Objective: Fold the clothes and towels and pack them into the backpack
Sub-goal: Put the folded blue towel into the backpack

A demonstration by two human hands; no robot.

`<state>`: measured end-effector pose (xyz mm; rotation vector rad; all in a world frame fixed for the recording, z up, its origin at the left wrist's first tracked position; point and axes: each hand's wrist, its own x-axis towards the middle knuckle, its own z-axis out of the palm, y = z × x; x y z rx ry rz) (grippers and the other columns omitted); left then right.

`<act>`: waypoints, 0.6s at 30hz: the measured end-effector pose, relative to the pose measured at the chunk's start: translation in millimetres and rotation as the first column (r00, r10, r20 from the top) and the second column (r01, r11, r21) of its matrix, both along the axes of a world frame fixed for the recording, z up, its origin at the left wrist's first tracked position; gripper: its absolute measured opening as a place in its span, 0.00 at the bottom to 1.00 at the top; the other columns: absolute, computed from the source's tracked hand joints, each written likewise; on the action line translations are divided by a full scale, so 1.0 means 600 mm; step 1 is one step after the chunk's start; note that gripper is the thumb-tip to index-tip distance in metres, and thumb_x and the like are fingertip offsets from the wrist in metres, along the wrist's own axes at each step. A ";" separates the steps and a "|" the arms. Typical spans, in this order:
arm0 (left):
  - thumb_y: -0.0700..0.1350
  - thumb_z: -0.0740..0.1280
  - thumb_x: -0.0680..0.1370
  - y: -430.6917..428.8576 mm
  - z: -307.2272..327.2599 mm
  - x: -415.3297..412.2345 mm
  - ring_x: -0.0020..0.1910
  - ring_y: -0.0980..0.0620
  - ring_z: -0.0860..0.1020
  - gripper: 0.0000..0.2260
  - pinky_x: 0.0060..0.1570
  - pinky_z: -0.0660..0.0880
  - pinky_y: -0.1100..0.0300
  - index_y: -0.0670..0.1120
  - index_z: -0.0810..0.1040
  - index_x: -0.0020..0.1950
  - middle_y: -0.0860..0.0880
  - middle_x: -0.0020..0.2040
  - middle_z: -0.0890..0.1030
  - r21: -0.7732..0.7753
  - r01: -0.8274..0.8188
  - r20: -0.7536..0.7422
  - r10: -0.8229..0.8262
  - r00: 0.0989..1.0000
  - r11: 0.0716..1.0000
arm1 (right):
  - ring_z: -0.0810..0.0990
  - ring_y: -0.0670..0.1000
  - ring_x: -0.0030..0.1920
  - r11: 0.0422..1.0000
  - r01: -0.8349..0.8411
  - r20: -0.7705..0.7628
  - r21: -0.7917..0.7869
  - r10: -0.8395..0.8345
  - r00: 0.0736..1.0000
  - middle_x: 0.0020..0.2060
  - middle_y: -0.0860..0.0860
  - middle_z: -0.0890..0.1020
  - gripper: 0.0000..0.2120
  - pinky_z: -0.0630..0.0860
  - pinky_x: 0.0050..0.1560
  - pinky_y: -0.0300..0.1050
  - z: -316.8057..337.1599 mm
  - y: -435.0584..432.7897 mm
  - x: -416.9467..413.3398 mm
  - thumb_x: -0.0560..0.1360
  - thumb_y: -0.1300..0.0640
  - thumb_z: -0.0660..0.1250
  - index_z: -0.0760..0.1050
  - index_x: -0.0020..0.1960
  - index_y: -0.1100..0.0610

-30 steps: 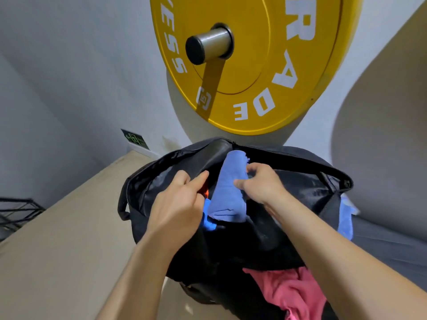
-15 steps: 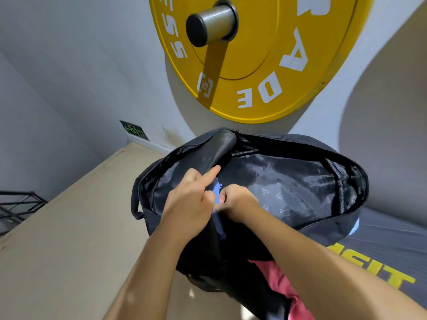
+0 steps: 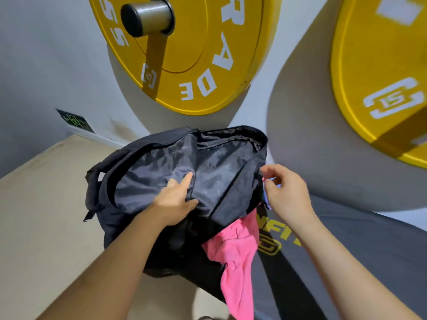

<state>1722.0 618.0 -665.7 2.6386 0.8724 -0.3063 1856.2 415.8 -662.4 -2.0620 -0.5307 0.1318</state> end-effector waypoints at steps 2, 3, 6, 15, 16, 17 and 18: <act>0.49 0.60 0.79 -0.018 0.030 0.009 0.62 0.43 0.71 0.28 0.57 0.70 0.52 0.54 0.52 0.76 0.44 0.66 0.65 0.125 0.026 0.069 -0.035 0.997 0.992 | 0.76 0.51 0.38 0.996 0.080 -0.148 0.043 -0.073 0.986 0.46 0.50 0.80 0.14 0.69 0.43 0.42 -0.030 -0.038 0.008 0.72 0.67 0.63 0.75 0.53 0.52; 0.46 0.60 0.78 -0.032 0.046 0.013 0.58 0.44 0.73 0.24 0.54 0.70 0.53 0.55 0.59 0.74 0.46 0.62 0.68 0.170 0.031 0.162 -0.059 0.985 0.985 | 0.75 0.52 0.36 0.994 0.098 -0.252 0.057 -0.081 0.964 0.45 0.52 0.80 0.14 0.70 0.42 0.44 -0.044 -0.051 0.008 0.72 0.67 0.63 0.73 0.53 0.53; 0.39 0.60 0.74 -0.098 0.085 0.023 0.49 0.51 0.74 0.17 0.49 0.68 0.61 0.56 0.78 0.57 0.54 0.48 0.74 0.152 0.173 0.346 -0.217 0.913 0.973 | 0.70 0.49 0.30 0.997 0.015 -0.480 0.071 0.021 0.877 0.38 0.50 0.79 0.15 0.68 0.36 0.43 -0.082 -0.072 -0.013 0.74 0.69 0.62 0.72 0.54 0.51; 0.42 0.60 0.77 -0.209 -0.042 0.020 0.60 0.42 0.71 0.15 0.53 0.70 0.49 0.45 0.72 0.63 0.45 0.62 0.73 0.243 0.732 -0.352 -0.645 0.678 0.637 | 0.75 0.50 0.38 0.961 -0.255 -0.482 -0.105 0.175 0.859 0.38 0.47 0.81 0.14 0.72 0.42 0.42 -0.192 -0.043 -0.088 0.64 0.52 0.66 0.79 0.50 0.50; 0.43 0.61 0.77 -0.209 -0.049 0.017 0.60 0.42 0.71 0.16 0.54 0.69 0.49 0.44 0.70 0.64 0.44 0.62 0.73 0.238 0.719 -0.391 -0.614 0.686 0.653 | 0.73 0.48 0.36 0.970 -0.225 -0.489 -0.090 0.154 0.858 0.35 0.47 0.79 0.08 0.70 0.42 0.41 -0.199 -0.039 -0.089 0.67 0.55 0.67 0.80 0.45 0.52; 0.44 0.62 0.77 -0.211 -0.055 0.012 0.60 0.41 0.72 0.18 0.55 0.70 0.49 0.44 0.68 0.66 0.43 0.62 0.74 0.228 0.692 -0.411 -0.577 0.706 0.685 | 0.71 0.47 0.35 0.982 -0.186 -0.527 -0.022 0.146 0.837 0.32 0.48 0.77 0.04 0.69 0.42 0.41 -0.199 -0.037 -0.091 0.66 0.57 0.69 0.81 0.39 0.55; 0.46 0.63 0.76 -0.213 -0.062 0.008 0.60 0.40 0.73 0.20 0.55 0.70 0.49 0.44 0.66 0.67 0.43 0.63 0.74 0.209 0.645 -0.406 -0.534 0.741 0.735 | 0.69 0.47 0.35 0.990 -0.120 -0.599 0.070 0.138 0.789 0.31 0.50 0.75 0.05 0.68 0.42 0.44 -0.195 -0.037 -0.091 0.62 0.58 0.69 0.80 0.34 0.60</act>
